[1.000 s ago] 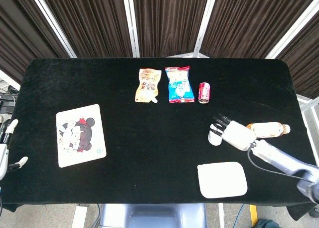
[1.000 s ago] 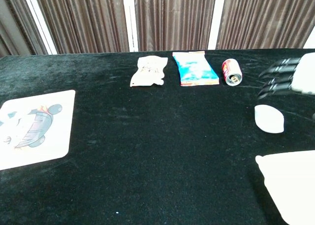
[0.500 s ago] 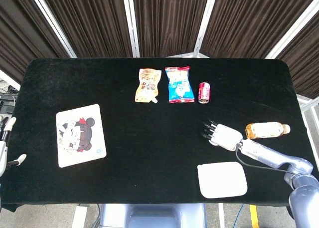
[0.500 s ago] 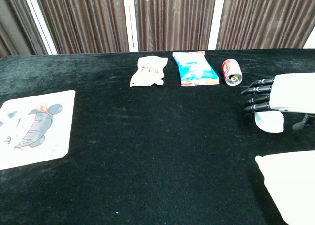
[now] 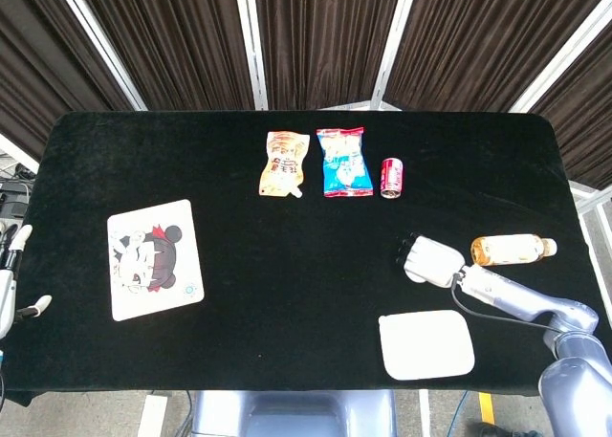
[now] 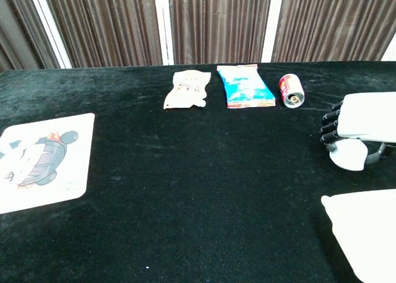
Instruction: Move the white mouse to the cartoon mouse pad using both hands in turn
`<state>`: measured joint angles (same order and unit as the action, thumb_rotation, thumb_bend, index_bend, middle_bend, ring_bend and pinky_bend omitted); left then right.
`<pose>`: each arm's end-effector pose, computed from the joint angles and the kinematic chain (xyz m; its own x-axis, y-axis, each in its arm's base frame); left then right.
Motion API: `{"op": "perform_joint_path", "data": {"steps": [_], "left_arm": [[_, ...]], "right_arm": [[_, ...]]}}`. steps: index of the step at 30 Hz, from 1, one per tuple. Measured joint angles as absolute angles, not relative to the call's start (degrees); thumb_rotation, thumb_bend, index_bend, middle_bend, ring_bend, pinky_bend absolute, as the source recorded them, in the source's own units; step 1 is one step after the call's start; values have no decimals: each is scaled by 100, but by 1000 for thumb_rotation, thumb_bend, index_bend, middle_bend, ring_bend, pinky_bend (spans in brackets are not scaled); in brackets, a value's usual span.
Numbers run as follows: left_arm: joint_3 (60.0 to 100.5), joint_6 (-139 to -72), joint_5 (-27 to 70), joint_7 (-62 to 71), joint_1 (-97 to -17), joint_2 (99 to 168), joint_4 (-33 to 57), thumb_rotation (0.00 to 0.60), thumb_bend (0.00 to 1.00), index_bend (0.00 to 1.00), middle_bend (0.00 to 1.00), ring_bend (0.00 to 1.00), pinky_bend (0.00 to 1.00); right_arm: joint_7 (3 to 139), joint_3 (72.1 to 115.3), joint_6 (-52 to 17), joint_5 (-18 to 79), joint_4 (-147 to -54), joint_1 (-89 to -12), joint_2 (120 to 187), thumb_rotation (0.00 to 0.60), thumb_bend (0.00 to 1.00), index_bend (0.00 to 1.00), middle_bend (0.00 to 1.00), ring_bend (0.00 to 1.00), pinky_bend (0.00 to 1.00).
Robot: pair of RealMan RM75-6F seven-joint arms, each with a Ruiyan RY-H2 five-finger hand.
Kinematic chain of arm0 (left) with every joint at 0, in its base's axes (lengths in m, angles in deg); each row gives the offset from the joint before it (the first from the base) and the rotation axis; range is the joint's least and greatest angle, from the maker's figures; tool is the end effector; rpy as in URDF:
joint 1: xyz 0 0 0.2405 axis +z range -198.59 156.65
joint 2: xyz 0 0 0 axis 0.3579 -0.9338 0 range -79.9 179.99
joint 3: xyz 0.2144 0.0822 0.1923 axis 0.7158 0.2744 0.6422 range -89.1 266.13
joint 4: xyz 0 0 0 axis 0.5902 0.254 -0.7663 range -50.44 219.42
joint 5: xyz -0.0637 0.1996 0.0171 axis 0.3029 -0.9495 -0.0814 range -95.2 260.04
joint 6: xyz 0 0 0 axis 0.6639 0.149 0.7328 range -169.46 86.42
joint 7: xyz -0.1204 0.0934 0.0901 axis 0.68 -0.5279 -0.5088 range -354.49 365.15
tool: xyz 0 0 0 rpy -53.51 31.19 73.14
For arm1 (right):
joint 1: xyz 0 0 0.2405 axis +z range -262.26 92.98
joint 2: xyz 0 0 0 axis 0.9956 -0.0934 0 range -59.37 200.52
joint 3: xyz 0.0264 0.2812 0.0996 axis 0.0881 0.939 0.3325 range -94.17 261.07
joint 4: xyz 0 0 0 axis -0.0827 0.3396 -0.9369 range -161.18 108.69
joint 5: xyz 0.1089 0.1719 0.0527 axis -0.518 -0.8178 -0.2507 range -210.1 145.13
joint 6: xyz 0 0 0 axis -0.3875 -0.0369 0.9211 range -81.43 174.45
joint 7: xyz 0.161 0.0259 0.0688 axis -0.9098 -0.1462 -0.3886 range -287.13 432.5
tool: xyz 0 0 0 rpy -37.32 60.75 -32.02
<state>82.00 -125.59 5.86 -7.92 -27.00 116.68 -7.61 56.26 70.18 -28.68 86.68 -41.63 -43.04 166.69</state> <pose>-0.3649 0.2359 0.1803 0.5424 -0.0176 0.8399 0.8334 0.1369 -0.5354 -0.3012 -0.4164 0.0072 0.9011 0.2290 0.3682 -0.0417 -0.7995 0.5992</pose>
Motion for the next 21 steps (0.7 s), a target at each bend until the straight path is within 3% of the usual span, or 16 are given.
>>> {"op": "perform_joint_path", "data": {"steps": [11,21], "left_arm": [[8221,-12526,547,-767,-2733,11639,-844,600,0,0,0,0,0],[8252,-12479,497,-432,-2713,11416,-1079,600,0,0,0,0,0]], "right_arm": [[5654,6962,-3763,8516,-4024,-4220,16700,600,313,459,517,380,496],[6356,6945,-4253,8662,-5183,-3348,16531,600,308,471,526,388,511]]}}
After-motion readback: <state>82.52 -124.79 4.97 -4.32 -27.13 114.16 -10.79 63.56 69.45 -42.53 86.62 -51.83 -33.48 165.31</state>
